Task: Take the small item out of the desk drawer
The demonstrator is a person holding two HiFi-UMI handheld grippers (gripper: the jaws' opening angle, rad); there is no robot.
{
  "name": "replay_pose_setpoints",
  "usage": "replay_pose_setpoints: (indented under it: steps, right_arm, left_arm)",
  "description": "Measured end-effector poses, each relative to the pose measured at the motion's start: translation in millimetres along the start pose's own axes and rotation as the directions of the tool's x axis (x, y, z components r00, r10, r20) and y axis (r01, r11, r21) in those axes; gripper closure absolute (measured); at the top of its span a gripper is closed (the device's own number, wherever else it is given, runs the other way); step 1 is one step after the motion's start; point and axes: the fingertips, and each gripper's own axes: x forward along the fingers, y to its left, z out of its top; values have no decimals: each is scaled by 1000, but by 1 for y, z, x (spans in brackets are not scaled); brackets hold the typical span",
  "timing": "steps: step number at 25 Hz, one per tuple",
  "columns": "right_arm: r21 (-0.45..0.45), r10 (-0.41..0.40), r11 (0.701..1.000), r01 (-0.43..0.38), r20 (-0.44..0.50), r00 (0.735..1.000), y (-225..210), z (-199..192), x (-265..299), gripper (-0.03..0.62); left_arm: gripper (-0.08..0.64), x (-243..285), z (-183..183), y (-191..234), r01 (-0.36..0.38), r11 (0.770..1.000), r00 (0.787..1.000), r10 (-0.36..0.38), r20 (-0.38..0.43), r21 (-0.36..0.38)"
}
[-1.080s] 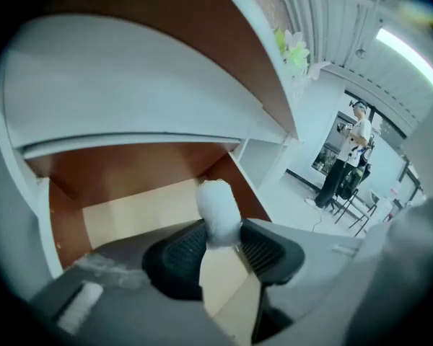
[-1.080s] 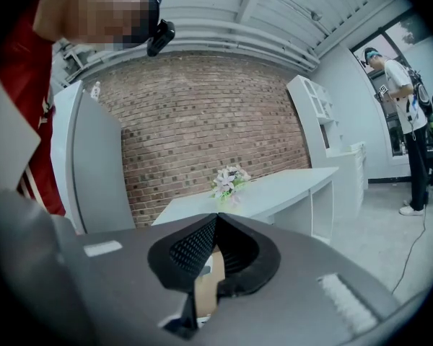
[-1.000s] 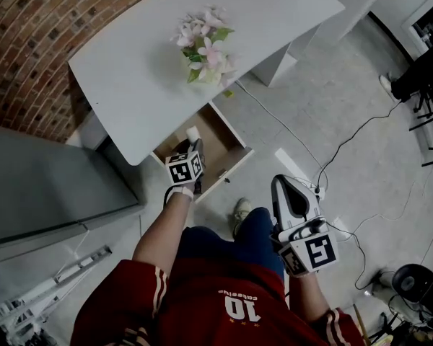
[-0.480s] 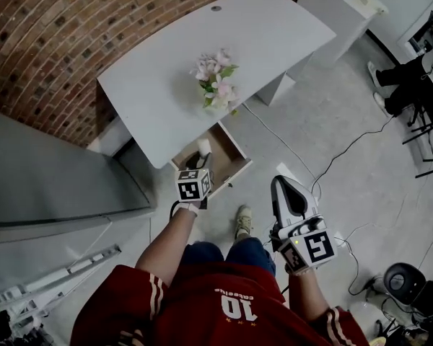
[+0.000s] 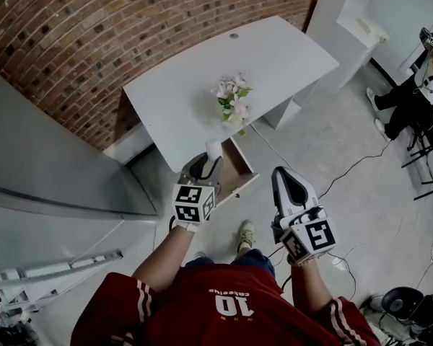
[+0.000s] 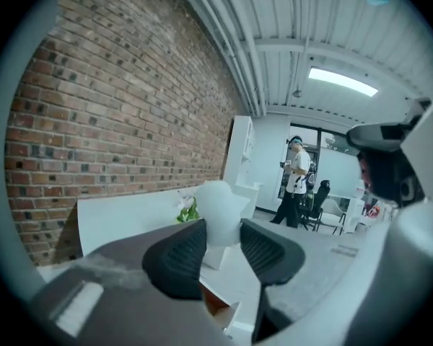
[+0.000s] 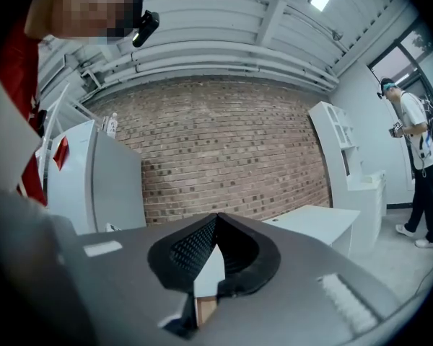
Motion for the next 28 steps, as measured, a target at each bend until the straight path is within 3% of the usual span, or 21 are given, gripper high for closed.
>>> replay_pose_setpoints:
  steps: [3,12,21,28]
  right_arm:
    - [47,18,999,-18,2,1000,23,3,0,589]
    - [54,46,997,-48,43,998,120,22,-18,591]
    - [30,-37,999,34,79,996,181,27,-62,591]
    - [-14,-91,996,92,58,994,195,23,-79,591]
  left_arm:
    - [402,-41,33,-8,7,998,997,-12,80,64]
    - [402,-173,99,-12,32,980,969,-79,235,198]
    - [402,-265,125,-21,90,949,943,-179,282,301]
    - [402,-299,125,-23,107,954,937,-191,293,281]
